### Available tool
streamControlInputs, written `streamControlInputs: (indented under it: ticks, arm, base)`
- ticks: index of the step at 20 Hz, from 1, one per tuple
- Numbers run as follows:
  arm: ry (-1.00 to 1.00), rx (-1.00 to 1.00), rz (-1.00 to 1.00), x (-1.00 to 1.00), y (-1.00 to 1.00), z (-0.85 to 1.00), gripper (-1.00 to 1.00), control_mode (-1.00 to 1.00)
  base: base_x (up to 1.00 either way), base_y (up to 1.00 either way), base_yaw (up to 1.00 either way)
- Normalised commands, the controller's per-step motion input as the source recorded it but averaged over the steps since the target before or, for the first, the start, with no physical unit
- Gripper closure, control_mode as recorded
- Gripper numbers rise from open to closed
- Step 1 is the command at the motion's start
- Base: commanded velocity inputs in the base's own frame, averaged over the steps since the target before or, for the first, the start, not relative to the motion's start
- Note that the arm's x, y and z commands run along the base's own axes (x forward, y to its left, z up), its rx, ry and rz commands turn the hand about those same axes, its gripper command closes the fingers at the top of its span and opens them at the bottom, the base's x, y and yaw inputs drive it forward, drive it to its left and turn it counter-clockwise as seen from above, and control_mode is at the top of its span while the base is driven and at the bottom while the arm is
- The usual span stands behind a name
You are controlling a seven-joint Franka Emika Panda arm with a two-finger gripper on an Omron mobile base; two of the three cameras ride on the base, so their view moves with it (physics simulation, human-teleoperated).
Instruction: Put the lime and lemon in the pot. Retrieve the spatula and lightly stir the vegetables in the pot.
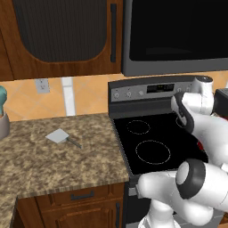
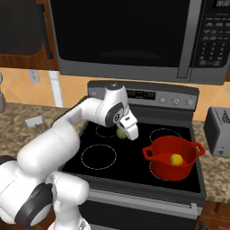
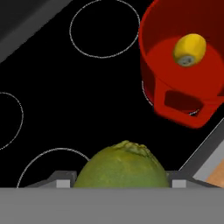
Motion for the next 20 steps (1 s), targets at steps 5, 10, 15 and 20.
streamControlInputs:
  ticks: [5, 10, 15, 20]
  arm:
    - [0.0, 0.0, -0.04, 0.06, -1.0, 0.02, 1.0, -1.0]
    - [0.0, 0.0, -0.01, 0.0, -1.0, -0.03, 1.0, -1.0]
    - [0.0, 0.0, 0.0, 0.18, -0.85, -0.26, 1.0, -1.0]
    - [0.0, 0.0, 0.0, 0.18, -0.44, -0.56, 1.0, -1.0]
  base:
    - [0.0, 0.0, 0.0]
    - [0.0, 0.0, 0.0]
    - [0.0, 0.0, 0.0]
    - [0.0, 0.0, 0.0]
